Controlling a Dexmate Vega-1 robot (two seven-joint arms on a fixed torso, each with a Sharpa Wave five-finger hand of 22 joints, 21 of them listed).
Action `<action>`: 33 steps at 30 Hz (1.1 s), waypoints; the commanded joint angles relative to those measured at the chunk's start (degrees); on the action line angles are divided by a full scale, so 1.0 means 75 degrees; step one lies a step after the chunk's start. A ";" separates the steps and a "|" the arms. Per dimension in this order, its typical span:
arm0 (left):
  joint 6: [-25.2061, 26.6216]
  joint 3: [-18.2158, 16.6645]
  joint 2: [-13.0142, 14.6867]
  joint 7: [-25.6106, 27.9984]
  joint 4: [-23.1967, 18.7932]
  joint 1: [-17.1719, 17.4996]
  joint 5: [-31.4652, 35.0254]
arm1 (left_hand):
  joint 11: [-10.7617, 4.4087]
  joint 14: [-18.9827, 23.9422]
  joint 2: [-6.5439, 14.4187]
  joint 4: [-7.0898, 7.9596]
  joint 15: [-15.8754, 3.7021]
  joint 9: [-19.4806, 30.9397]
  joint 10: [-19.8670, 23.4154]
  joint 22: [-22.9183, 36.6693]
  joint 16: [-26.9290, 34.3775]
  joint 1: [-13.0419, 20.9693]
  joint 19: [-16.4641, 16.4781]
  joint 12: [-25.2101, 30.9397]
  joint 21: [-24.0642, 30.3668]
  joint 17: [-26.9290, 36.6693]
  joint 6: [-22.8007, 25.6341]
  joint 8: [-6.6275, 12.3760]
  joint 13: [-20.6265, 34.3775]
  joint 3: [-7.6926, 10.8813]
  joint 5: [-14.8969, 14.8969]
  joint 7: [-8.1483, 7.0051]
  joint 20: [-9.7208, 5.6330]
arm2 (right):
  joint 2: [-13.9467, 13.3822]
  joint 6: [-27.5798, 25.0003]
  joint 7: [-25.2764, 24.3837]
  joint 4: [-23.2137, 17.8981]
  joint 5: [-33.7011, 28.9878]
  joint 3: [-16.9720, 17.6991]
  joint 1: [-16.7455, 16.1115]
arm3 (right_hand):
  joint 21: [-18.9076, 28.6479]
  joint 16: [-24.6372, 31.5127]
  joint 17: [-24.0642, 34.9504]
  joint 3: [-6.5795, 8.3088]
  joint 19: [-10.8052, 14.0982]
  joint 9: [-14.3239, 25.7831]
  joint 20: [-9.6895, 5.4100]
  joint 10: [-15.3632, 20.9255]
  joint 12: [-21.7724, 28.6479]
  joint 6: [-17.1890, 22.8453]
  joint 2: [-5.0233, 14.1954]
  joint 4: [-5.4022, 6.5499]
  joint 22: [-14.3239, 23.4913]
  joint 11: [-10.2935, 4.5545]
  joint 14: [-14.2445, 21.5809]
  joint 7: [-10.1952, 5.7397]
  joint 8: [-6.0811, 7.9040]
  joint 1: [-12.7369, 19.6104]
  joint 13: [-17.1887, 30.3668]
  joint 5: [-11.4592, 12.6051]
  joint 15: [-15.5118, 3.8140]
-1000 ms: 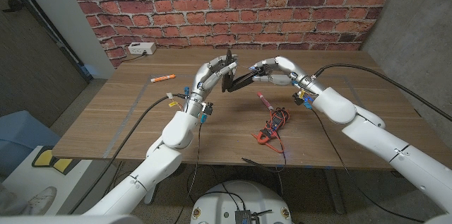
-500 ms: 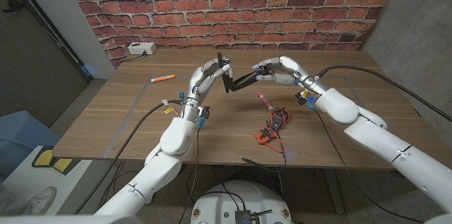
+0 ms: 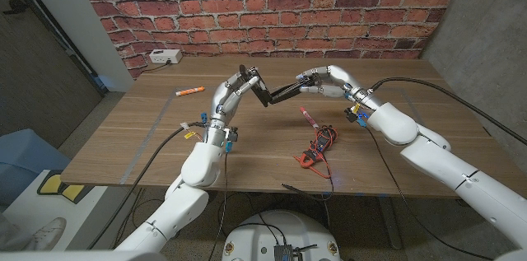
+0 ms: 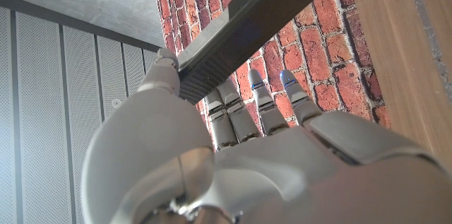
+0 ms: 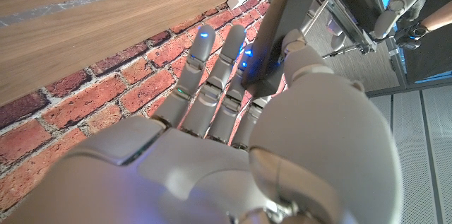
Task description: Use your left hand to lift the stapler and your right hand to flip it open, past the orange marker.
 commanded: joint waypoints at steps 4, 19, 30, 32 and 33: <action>-0.0483 -0.0223 0.0044 -0.0497 0.0314 0.0126 -0.0702 | -0.0003 0.0069 0.0402 0.0681 -0.0980 0.0014 0.0076 0.0018 0.0013 -0.0319 0.0054 0.0055 -0.0007 0.0049 0.0951 0.0059 0.0046 0.0722 -0.0014 -0.0472 -0.0028 | 0.0112 -0.0462 -0.0217 -0.0228 0.0024 -0.0075 0.0000 | 0.0204 0.0182 0.0170 0.0037 0.0102 0.0019 -0.1240 0.0343 0.0072 0.0013 0.0930 -0.0039 0.0050 -0.0280 0.0316 -0.0012 -0.0026 0.0945 0.0901 0.0040 -0.0557; -0.0724 -0.0426 0.0062 -0.0768 0.0533 0.0234 -0.1076 | -0.0003 0.0063 0.0372 0.0704 -0.0976 0.0010 0.0073 0.0022 -0.0005 -0.0352 0.0051 0.0079 -0.0012 0.0085 0.0947 0.0045 0.0096 0.0757 -0.0016 -0.0502 -0.0024 | 0.0273 -0.0525 -0.0196 -0.0177 0.0301 -0.0163 0.0121 | 0.0588 0.0606 0.0599 -0.0005 0.0347 0.0023 -0.1262 0.0293 -0.0046 -0.0037 0.0898 -0.0106 0.0137 -0.0252 0.0749 0.0062 -0.0067 0.1161 0.0835 0.0051 -0.0565; -0.0872 -0.0408 0.0028 -0.1180 0.0767 0.0234 -0.1586 | -0.0007 0.0042 0.0362 0.0696 -0.0975 0.0007 0.0091 0.0025 -0.0024 -0.0347 0.0041 0.0100 -0.0020 0.0109 0.0946 0.0035 0.0132 0.0797 -0.0013 -0.0499 -0.0008 | 0.0407 -0.0376 -0.0139 -0.0099 0.0731 -0.0116 0.0141 | 0.0773 0.0695 0.0808 0.0022 0.0354 0.0028 -0.1249 0.0264 -0.0107 -0.0067 0.0895 -0.0126 0.0173 -0.0134 0.0745 0.0143 -0.0093 0.1338 0.0789 0.0061 -0.0567; -0.0937 -0.0368 -0.0021 -0.1288 0.0861 0.0202 -0.1673 | -0.0007 0.0032 0.0347 0.0694 -0.0962 0.0007 0.0092 0.0026 -0.0030 -0.0352 0.0032 0.0104 -0.0025 0.0115 0.0955 0.0036 0.0141 0.0798 -0.0016 -0.0510 -0.0011 | 0.0439 -0.0410 -0.0091 -0.0069 0.0872 -0.0116 0.0159 | 0.0803 0.0707 0.0839 0.0023 0.0357 0.0028 -0.1246 0.0252 -0.0103 -0.0065 0.0895 -0.0123 0.0177 -0.0129 0.0745 0.0147 -0.0096 0.1358 0.0809 0.0061 -0.0565; -0.0975 -0.0361 -0.0050 -0.1318 0.0892 0.0198 -0.1709 | -0.0008 0.0030 0.0341 0.0696 -0.0975 0.0007 0.0093 0.0026 -0.0033 -0.0358 0.0028 0.0106 -0.0027 0.0119 0.0961 0.0037 0.0146 0.0800 -0.0018 -0.0511 -0.0010 | 0.0455 -0.0394 -0.0069 -0.0047 0.0931 -0.0117 0.0164 | 0.0837 0.0750 0.0891 0.0016 0.0365 0.0028 -0.1248 0.0253 -0.0111 -0.0064 0.0887 -0.0125 0.0182 -0.0127 0.0782 0.0155 -0.0099 0.1382 0.0800 0.0059 -0.0566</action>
